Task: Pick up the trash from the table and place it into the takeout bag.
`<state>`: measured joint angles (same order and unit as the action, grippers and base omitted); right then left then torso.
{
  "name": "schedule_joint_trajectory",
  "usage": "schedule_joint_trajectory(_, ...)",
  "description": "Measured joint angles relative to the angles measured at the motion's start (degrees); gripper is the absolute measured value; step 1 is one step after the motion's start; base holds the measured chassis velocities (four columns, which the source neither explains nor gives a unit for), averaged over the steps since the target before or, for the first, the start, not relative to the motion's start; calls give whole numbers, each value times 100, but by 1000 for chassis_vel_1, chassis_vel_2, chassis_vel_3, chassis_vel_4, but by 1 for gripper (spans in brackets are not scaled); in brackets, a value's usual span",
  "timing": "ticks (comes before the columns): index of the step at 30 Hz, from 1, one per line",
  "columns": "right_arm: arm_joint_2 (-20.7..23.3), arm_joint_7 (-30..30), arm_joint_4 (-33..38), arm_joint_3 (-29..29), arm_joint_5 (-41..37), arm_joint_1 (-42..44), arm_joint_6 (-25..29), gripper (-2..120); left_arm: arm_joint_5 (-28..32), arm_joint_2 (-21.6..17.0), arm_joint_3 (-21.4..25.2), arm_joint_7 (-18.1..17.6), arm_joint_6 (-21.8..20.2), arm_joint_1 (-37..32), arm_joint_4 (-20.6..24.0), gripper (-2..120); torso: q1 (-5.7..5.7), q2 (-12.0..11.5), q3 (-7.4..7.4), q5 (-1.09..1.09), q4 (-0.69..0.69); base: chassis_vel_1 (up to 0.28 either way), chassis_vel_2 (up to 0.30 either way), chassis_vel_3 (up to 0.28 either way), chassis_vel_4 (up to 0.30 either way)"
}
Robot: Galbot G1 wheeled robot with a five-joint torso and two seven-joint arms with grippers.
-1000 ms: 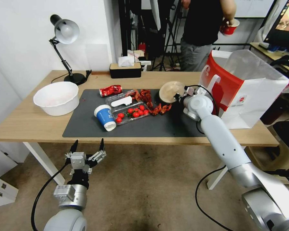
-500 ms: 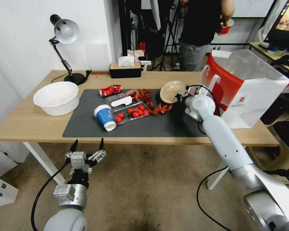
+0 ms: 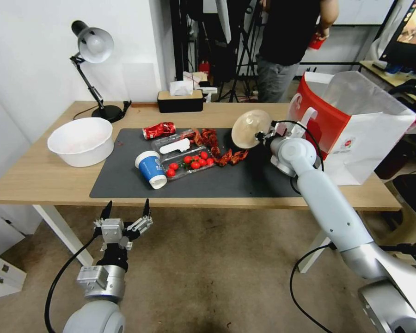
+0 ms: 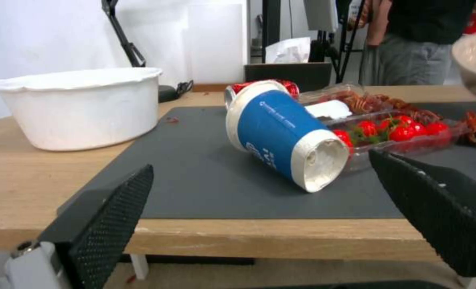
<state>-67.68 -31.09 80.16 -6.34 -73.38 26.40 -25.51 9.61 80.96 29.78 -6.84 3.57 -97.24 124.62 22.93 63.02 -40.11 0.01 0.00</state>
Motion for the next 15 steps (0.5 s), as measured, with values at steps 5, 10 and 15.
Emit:
schedule_joint_trajectory(5,237,129,685,-42,170,188,18,0,-9,2,-9,-1,0,-15,14,100,0,0,1,-1,0,0,0,0,0)
schedule_joint_trajectory(10,483,425,1615,-154,383,466,177,0,-30,-34,-13,-2,0,-34,27,100,-1,0,1,0,0,0,0,0,0)
schedule_joint_trajectory(15,626,630,2038,-178,739,649,359,0,-35,-47,-11,-2,-3,-41,44,100,-1,0,1,1,-1,0,0,0,0)
